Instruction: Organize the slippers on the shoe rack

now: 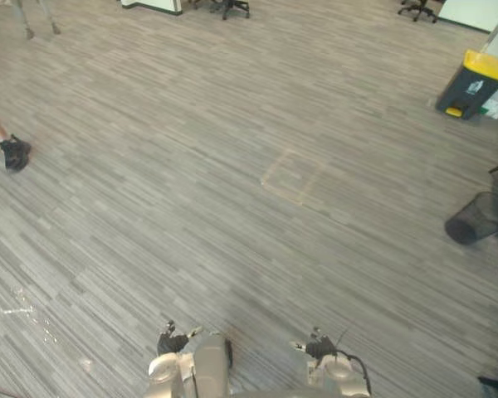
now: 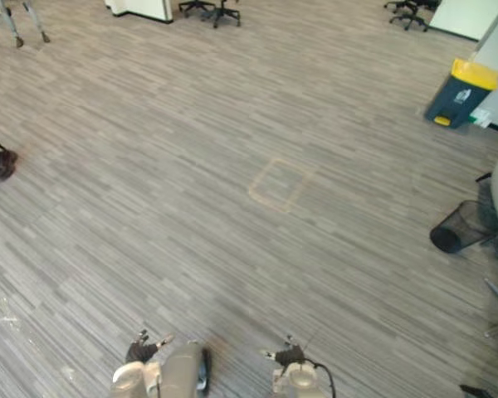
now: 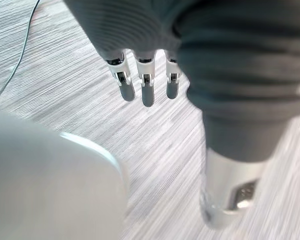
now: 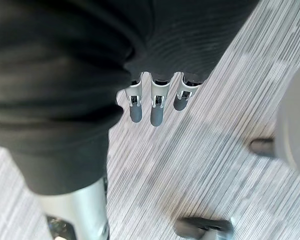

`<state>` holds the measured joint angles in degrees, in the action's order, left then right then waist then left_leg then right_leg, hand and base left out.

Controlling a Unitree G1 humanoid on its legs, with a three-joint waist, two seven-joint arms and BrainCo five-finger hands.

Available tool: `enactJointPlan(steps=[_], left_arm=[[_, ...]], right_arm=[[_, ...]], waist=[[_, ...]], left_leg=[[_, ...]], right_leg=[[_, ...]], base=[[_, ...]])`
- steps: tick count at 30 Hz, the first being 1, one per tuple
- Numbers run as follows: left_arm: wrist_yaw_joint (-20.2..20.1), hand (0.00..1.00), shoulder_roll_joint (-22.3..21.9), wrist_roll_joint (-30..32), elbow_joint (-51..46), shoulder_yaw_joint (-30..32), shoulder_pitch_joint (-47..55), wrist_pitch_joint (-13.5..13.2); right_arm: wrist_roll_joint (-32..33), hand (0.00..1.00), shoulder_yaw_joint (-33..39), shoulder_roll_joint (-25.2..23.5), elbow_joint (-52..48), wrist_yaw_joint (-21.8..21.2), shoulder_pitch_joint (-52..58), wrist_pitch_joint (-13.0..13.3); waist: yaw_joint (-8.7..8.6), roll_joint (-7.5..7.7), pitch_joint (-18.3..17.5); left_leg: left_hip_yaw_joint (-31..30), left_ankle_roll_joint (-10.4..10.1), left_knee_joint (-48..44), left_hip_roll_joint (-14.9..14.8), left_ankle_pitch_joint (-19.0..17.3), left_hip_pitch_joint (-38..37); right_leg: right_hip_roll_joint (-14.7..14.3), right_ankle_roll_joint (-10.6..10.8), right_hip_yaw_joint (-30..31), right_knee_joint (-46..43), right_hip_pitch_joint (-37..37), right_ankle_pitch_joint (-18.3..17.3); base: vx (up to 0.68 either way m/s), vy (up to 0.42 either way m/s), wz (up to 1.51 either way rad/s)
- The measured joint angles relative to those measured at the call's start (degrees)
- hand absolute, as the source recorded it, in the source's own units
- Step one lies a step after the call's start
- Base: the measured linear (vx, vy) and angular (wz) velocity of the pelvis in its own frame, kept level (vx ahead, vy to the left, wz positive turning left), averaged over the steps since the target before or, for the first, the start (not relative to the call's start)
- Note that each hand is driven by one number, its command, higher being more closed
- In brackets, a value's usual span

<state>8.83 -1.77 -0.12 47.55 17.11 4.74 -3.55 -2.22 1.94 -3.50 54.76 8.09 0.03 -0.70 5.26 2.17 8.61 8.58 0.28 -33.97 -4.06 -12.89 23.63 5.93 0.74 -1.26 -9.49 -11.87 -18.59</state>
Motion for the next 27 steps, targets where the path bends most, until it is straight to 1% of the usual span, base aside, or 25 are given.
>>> enactJointPlan(steps=[1, 2, 3, 4, 5, 6, 7, 9, 10, 11, 12, 13, 14, 15, 16, 17, 18, 19, 21, 22, 23, 24, 25, 26, 27], left_arm=[[0.0, 0.00, -0.1, 0.0, -0.2, 0.2, -0.2, 0.0], [0.0, 0.00, 0.1, 0.0, 0.0, 0.4, -0.5, 0.1], [0.0, 0.00, 0.4, 0.0, 0.6, 0.3, -0.5, 0.2], [0.0, 0.00, 0.7, 0.0, 1.5, -0.3, -0.7, 0.3], [0.1, 0.00, 1.0, 0.0, 2.5, -0.9, -0.8, 0.6], [0.1, 0.00, 1.0, 0.0, 2.7, -1.1, -0.8, 0.6], [0.1, 0.00, 0.9, 0.1, 2.7, -1.7, -0.9, 0.6], [0.1, 0.00, 0.5, 0.1, 2.8, -2.5, -1.6, 0.8], [0.1, 0.00, 0.3, 0.0, 3.0, -2.8, -2.2, 1.1], [0.1, 0.00, 0.2, 0.0, 3.2, -3.1, -2.4, 1.2], [0.0, 0.00, 0.2, 0.0, 3.9, -3.4, -2.6, 1.4], [0.0, 0.00, -0.2, 0.1, 5.1, -3.4, -3.0, 1.5], [-0.1, 0.00, -0.2, 0.1, 5.7, -3.7, -3.6, 1.5], [-0.1, 0.00, -0.2, 0.1, 5.8, -3.9, -3.7, 1.5], [-0.1, 0.00, -0.2, 0.3, 6.2, -4.3, -4.0, 1.5], [-0.2, 0.00, -0.2, 1.0, 6.6, -4.7, -3.9, 1.5], [-0.2, 0.00, -0.3, 1.3, 6.8, -4.7, -4.2, 1.5], [-0.2, 0.00, -0.7, 1.9, 6.7, -4.7, -3.9, 1.5], [-0.2, 0.00, -1.2, 2.3, 7.1, -4.2, -3.9, 1.6], [-0.2, 0.00, -1.4, 2.3, 7.1, -2.8, -3.5, 1.7], [-0.2, 0.00, -1.7, 2.3, 6.3, -2.2, -2.8, 1.7], [-0.2, 0.00, -1.5, 2.3, 5.7, -2.2, -2.5, 1.6], [-0.2, 0.00, -1.1, 2.2, 4.8, -2.2, -2.4, 1.6], [-0.2, 0.00, -0.6, 2.2, 3.2, -2.0, -2.1, 1.5], [-0.2, 0.00, -0.5, 2.2, 2.5, -2.0, -1.8, 1.4]], right_arm=[[-0.1, 0.00, -0.2, 0.0, -0.2, -0.2, -0.4, 0.1], [-0.1, 0.00, -0.1, -0.1, -0.2, -0.3, -0.5, 0.2], [-0.1, 0.00, 0.2, -0.5, -0.2, -0.2, -0.5, 0.2], [-0.2, 0.00, 0.4, -0.3, -0.2, -0.2, -0.3, 0.2], [-0.3, 0.00, 0.6, 0.0, -0.2, -0.4, 0.5, 0.3], [-0.3, 0.00, 0.7, 0.0, -0.2, -0.3, 0.8, 0.3], [-0.3, 0.00, 0.7, 0.0, -0.3, -0.4, 1.5, 0.3], [-0.4, 0.00, 1.5, 0.0, -2.3, -0.5, 1.9, 0.5], [-0.5, 0.00, 2.7, 0.0, -3.3, -0.4, 1.9, 0.9], [-0.6, 0.00, 3.2, 0.0, -4.0, -0.4, 2.0, 0.9], [-0.6, 0.00, 4.2, 0.0, -4.4, -0.4, 1.9, 1.1], [-0.5, 0.00, 5.4, 0.0, -4.4, -0.3, 1.7, 1.2], [-0.6, 0.00, 6.4, 0.0, -4.2, -0.3, 1.4, 1.2], [-0.6, 0.00, 6.5, 0.0, -4.2, -0.4, 1.2, 1.2], [-0.6, 0.00, 6.9, 0.0, -4.1, -0.4, 1.0, 1.0], [-0.6, 0.00, 7.0, 0.1, -4.1, -0.4, 0.7, 1.0], [-0.7, 0.00, 7.1, 0.0, -4.1, -0.4, 0.4, 0.8], [-0.7, 0.00, 7.6, 0.0, -3.8, -0.4, -0.1, 0.7], [-0.7, 0.00, 7.4, 0.1, -4.1, -0.4, -0.2, 0.6], [-0.7, 0.00, 6.5, 0.3, -4.0, -0.4, -0.1, 0.4], [-0.6, 0.00, 5.5, 0.2, -3.9, -0.4, -0.1, 0.0], [-0.6, 0.00, 5.0, 0.0, -3.7, -0.4, -0.1, -0.1], [-0.6, 0.00, 4.1, -0.5, -2.8, -0.4, -0.3, -0.3], [-0.5, 0.00, 2.6, -0.6, -1.3, -0.5, -1.1, -0.6], [-0.4, 0.00, 2.2, -0.6, -1.3, -0.5, -1.1, -0.8]], waist=[[0.91, 0.03, -0.1], [1.09, 0.47, -0.3], [1.13, 0.70, -0.3], [0.99, 0.73, -0.1], [0.73, 0.65, 0.1], [0.60, 0.61, 0.1], [0.23, 0.28, 0.3], [-0.30, -0.26, 0.4], [-0.80, -0.17, 0.4], [-1.09, -0.02, 0.4], [-1.98, 0.26, 0.6], [-2.36, 0.52, 0.7], [-2.54, 0.74, 0.7], [-2.58, 0.79, 0.8], [-3.05, 0.65, 0.8], [-3.95, 0.00, 0.5], [-4.50, -0.49, 0.3], [-4.04, -1.63, -0.1], [-4.46, -3.32, 0.7], [-4.42, -4.37, 0.8], [-3.80, -5.24, 1.1], [-3.08, -5.55, 1.3], [-2.31, -5.17, 1.6], [-1.47, -3.82, 2.0], [-1.17, -3.55, 2.1]], left_leg=[[0.5, 0.8, -1.3, 0.2, -0.9, -0.1], [1.5, 1.7, -1.9, 0.7, -2.6, -1.1], [2.1, 2.3, -1.6, 1.5, -3.9, -3.2], [2.2, 2.9, -0.5, 2.4, -4.6, -6.2], [2.0, 3.4, 2.3, 3.8, -5.5, -12.3], [2.0, 3.4, 2.9, 4.0, -5.5, -13.6], [1.7, 3.4, 5.6, 4.5, -5.5, -18.2], [0.7, 4.2, 10.9, 4.7, -6.6, -23.6], [-0.5, 4.6, 13.5, 4.7, -7.5, -26.5], [-0.9, 4.4, 14.3, 4.6, -7.8, -27.6], [-1.5, 4.2, 15.9, 4.6, -8.2, -29.6], [-1.7, 3.6, 18.4, 4.6, -8.7, -33.1], [-1.9, 3.3, 20.6, 4.8, -9.0, -35.5], [-2.1, 3.3, 21.2, 4.9, -9.0, -36.1], [-3.4, 3.2, 23.1, 5.1, -8.9, -38.1], [-6.1, 2.9, 24.3, 4.4, -8.8, -40.0], [-7.9, 2.6, 23.3, 3.2, -8.6, -40.3], [-9.8, 1.2, 21.1, 2.2, -7.8, -39.5], [-11.8, -3.4, 7.9, 1.9, -4.7, -35.3], [-12.4, -5.9, -5.0, 1.7, 0.8, -30.4], [-12.2, -8.8, -18.3, 0.9, 10.1, -25.2], [-10.8, -7.6, -25.8, -0.1, 8.5, -21.9], [-8.8, -4.9, -31.8, -0.9, 5.3, -17.7], [-7.0, -2.9, -33.7, -1.4, 2.0, -12.4], [-6.5, -2.5, -32.8, -1.7, 0.6, -10.4]], right_leg=[[0.5, 0.7, 0.8, -1.5, 0.4, 1.0], [1.6, 1.7, 1.5, -5.3, 1.5, 1.6], [2.3, 3.4, 2.6, -12.4, 3.5, 2.5], [2.8, 6.1, 3.9, -22.2, 6.8, 4.9], [3.0, 7.4, 4.9, -38.2, 11.9, 6.4], [3.0, 7.4, 4.7, -41.4, 13.0, 6.4], [2.9, 7.0, 2.7, -49.1, 17.0, 6.2], [2.0, 4.5, -0.9, -52.1, 22.9, 4.7], [0.8, 3.2, -4.4, -49.6, 27.5, 3.4], [0.4, 3.2, -5.8, -47.5, 29.1, 3.2], [-0.3, 2.7, -8.9, -41.3, 30.9, 3.2], [-1.5, 1.6, -11.9, -30.6, 32.2, 4.2], [-2.8, 1.1, -13.3, -19.7, 32.9, 7.5], [-3.2, 0.9, -13.4, -17.1, 33.0, 8.5], [-4.2, -0.9, -13.6, -11.5, 33.0, 12.5], [-5.4, -4.9, -12.8, -11.1, 32.1, 17.4], [-6.1, -6.9, -12.8, -12.0, 31.8, 17.4], [-6.2, -7.4, -14.1, -13.6, 31.6, 15.4], [-7.6, -7.0, -14.8, -13.9, 28.3, 11.6], [-8.9, -7.0, -13.9, -12.0, 24.6, 10.2], [-10.5, -7.6, -12.2, -9.4, 20.2, 9.1], [-11.7, -7.8, -10.6, -8.1, 17.3, 8.4], [-12.2, -8.3, -8.3, -6.9, 13.8, 7.4], [-12.0, -8.3, -5.1, -4.3, 9.2, 6.9], [-11.8, -8.3, -3.8, -3.2, 7.5, 6.9]], base=[[0.67, 0.374, -0.32], [0.55, 0.313, -0.20], [0.65, 0.355, -0.08], [0.52, 0.238, 0.03], [0.51, 0.219, 0.07], [0.55, 0.197, 0.13], [0.36, 0.121, 0.06], [0.41, 0.088, 0.10], [0.47, 0.051, 0.23], [0.38, 0.010, 0.34], [0.31, -0.017, 0.28], [0.52, -0.034, 0.32], [0.56, -0.043, 0.22], [0.53, -0.048, 0.33], [0.49, -0.073, 0.60], [0.64, -0.121, 0.75], [0.80, -0.164, 0.64], [0.67, -0.157, 0.38], [0.64, -0.169, 0.13], [0.76, -0.115, -0.35], [0.63, -0.022, -0.66], [0.61, 0.048, -0.90], [0.58, 0.052, -1.06], [0.57, 0.054, -0.99], [0.54, 0.096, -1.04]])
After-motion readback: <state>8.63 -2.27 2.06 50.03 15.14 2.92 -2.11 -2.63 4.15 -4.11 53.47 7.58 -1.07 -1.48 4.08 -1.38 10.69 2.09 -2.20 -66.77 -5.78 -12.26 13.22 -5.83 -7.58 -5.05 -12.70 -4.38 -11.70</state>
